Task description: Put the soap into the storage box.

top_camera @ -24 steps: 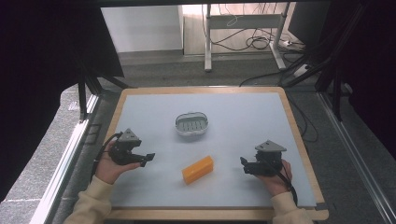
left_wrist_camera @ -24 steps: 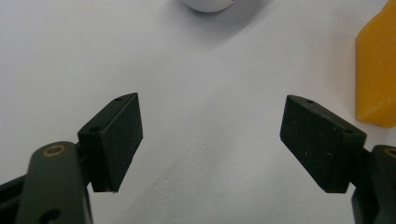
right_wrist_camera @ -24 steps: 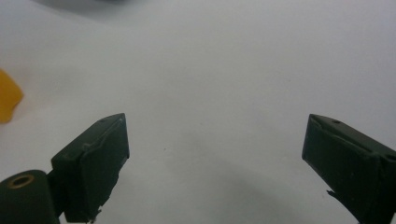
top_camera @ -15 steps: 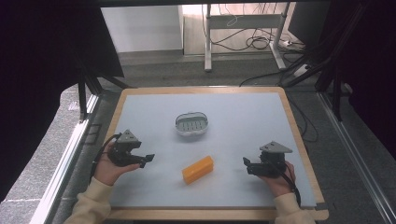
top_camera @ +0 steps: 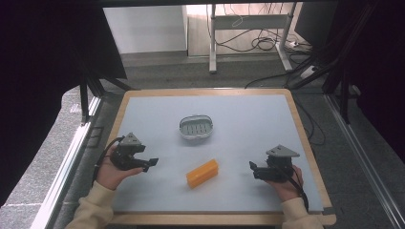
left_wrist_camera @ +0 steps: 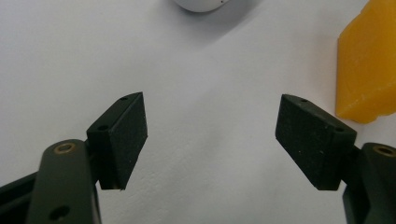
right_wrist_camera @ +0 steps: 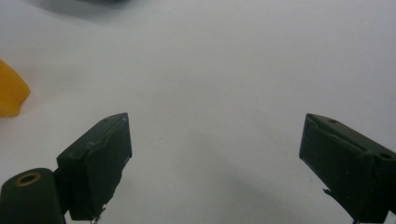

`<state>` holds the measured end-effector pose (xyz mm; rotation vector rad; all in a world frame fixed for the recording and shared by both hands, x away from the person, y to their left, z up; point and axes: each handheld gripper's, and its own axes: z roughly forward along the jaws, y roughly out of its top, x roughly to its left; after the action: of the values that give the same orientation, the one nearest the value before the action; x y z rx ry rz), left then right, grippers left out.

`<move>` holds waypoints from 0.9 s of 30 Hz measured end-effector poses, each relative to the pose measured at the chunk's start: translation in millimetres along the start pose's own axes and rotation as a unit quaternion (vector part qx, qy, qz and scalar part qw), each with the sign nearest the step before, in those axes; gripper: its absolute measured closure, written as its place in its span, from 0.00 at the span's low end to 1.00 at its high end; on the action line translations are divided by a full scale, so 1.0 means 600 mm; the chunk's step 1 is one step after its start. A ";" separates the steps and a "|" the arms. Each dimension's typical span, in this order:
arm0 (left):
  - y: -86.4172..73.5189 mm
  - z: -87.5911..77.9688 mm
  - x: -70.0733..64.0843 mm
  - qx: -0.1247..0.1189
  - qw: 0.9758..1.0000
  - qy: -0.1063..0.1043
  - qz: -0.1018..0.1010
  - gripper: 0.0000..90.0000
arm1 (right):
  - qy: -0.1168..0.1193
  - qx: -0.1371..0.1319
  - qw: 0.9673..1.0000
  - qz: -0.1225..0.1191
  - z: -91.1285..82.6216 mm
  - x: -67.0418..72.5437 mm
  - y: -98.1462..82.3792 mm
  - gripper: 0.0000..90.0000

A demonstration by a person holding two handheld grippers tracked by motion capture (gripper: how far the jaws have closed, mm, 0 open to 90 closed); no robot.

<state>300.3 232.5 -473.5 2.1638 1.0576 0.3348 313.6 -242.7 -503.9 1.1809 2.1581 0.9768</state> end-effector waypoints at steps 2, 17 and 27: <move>0.000 0.000 0.000 0.000 1.000 -0.001 0.000 0.28 | 0.001 0.001 1.000 -0.001 0.000 0.001 0.000 0.11; 0.010 -0.010 -0.007 0.003 1.000 -0.007 -0.004 0.28 | 0.004 -0.006 1.000 -0.002 -0.004 0.003 0.000 0.13; 0.027 -0.014 -0.022 0.004 1.000 -0.016 0.000 0.30 | 0.004 -0.008 1.000 0.001 -0.008 -0.003 -0.003 0.14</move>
<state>297.1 219.4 -455.3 2.1694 1.0419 0.2958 310.2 -246.5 -501.8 1.1746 2.1517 0.9992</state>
